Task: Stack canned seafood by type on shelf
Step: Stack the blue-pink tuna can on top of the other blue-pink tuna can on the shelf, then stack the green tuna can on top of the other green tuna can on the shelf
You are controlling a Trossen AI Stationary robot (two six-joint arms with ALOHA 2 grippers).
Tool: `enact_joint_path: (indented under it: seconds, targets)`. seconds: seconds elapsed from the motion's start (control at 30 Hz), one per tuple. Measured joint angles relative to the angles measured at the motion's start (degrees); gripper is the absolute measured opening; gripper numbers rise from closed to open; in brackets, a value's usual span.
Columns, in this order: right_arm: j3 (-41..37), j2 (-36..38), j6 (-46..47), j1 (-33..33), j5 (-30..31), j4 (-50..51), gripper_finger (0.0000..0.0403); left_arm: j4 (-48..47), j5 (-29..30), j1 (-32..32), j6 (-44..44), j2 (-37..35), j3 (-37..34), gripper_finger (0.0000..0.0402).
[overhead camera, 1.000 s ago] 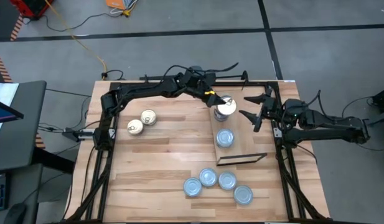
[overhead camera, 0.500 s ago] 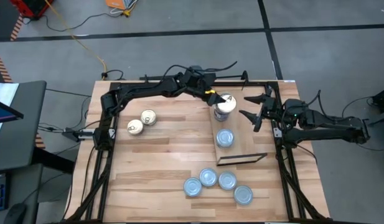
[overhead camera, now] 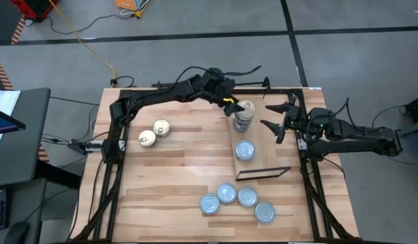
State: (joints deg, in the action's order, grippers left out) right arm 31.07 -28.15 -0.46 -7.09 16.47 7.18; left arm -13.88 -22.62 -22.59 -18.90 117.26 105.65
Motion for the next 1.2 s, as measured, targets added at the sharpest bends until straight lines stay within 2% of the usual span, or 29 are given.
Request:
enact_joint_path:
  seconds: [0.23,0.33,0.4,0.5,0.6,0.73,0.87,1.0,1.1,1.2]
  targets:
    - [0.0,0.0,0.0,0.0,0.0,0.1,0.0326,-6.7,2.3,0.7,5.8,0.0,3.3,0.0302]
    - [0.0,0.0,0.0,0.0,0.0,0.1,0.0326,-11.8,4.7,0.8,13.1,-0.5,5.4,0.0302]
    - [0.0,0.0,0.0,0.0,0.0,0.2,0.0326,-14.1,9.7,1.8,20.3,-2.2,5.9,0.0300]
    - [0.0,0.0,0.0,0.0,0.0,0.4,0.0326,-16.8,20.5,5.6,33.1,-5.9,4.6,0.0291]
    - [0.0,0.0,-0.2,0.0,0.0,0.6,0.0326,-18.3,27.7,9.8,39.5,-9.5,-0.3,0.0280]
    - [0.0,0.0,-0.2,0.0,0.0,0.6,0.0326,-15.9,30.4,13.3,38.4,-16.3,-12.4,0.0269]
    - [0.0,0.0,0.3,0.4,0.0,0.5,0.0326,-10.6,31.0,16.2,34.3,-26.1,-28.3,0.0262]
    - [0.0,0.0,0.5,1.6,0.0,-0.3,0.0326,-5.7,30.8,24.0,30.6,-32.7,-41.4,0.0257]
    - [0.0,0.0,0.9,2.3,0.0,-1.5,0.0326,-2.8,33.1,31.3,25.4,-33.8,-46.3,0.0252]
    - [0.0,0.0,2.2,2.6,0.0,-4.2,0.0326,-3.3,33.1,36.3,17.2,-31.5,-47.1,0.0245]
